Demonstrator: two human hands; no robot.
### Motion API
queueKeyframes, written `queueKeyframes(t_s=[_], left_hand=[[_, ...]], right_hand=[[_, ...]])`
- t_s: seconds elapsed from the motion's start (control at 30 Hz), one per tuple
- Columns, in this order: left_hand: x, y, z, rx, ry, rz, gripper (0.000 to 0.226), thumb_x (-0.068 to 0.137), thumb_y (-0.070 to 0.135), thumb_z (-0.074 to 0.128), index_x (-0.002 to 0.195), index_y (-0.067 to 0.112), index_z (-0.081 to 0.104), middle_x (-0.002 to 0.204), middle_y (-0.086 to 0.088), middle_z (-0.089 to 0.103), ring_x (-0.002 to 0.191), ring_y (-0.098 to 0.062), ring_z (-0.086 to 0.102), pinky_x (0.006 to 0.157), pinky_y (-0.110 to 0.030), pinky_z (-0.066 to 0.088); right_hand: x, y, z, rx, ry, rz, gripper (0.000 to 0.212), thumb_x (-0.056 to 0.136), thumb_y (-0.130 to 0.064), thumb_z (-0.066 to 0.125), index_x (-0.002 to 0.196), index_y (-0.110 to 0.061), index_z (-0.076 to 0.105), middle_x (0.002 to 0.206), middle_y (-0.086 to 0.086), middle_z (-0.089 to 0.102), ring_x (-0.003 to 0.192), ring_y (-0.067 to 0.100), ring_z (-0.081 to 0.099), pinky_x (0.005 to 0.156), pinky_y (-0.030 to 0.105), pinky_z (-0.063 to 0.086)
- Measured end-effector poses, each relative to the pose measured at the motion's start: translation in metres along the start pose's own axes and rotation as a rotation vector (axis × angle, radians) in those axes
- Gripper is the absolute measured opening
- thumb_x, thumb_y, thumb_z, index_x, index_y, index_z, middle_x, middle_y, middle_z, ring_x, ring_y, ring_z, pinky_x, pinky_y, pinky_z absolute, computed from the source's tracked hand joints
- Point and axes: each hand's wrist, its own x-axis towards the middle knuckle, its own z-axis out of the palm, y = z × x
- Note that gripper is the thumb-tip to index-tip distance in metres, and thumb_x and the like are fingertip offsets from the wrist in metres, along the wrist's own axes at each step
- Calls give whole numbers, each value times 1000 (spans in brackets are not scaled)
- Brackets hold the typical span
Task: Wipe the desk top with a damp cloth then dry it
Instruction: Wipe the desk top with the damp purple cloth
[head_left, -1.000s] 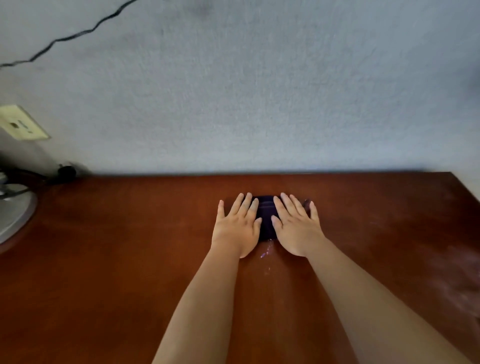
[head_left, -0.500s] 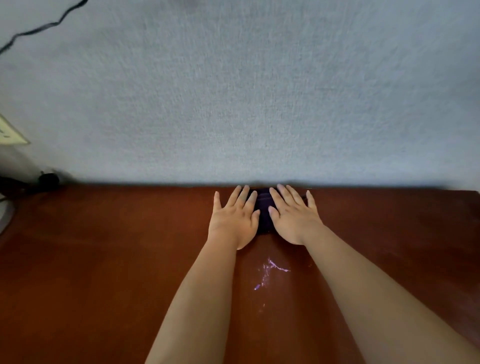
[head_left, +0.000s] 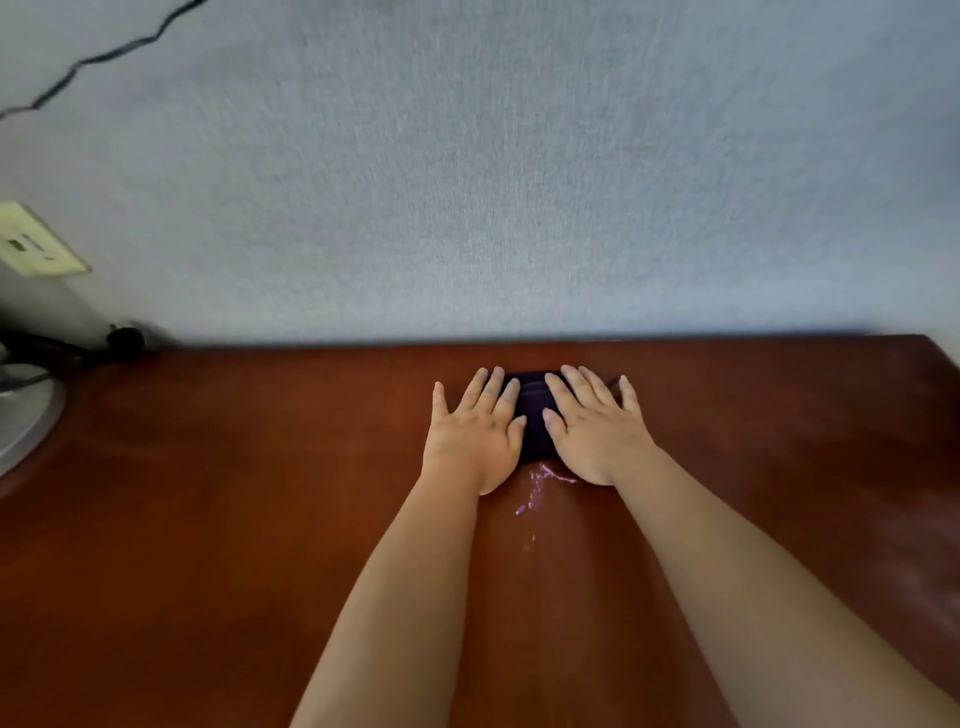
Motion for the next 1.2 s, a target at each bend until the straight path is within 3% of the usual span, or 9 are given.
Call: queueKeyframes(t_s=[0.53,1.2], left_hand=[[-110,8,19,126,-39,95,56,103,42,5,153,22,-10,161,2,-15,147,-14,-17,117,-53,-8],[53,-12,-10,50,26,41,54,104,40,8,154,26,-5,162,4,-10,147,-11,-14,119,-50,-7]], right_hand=[[-124,-39,25,-7,-18,63,55,103,-41,9,153,-23,-3,161,-2,-8,147,14,-10,118,47,-8],[40,9,-12,-56,-13,-33,55,103,-40,9,154,-24,-2,161,-4,-9,147,11,-11,117,45,-11]])
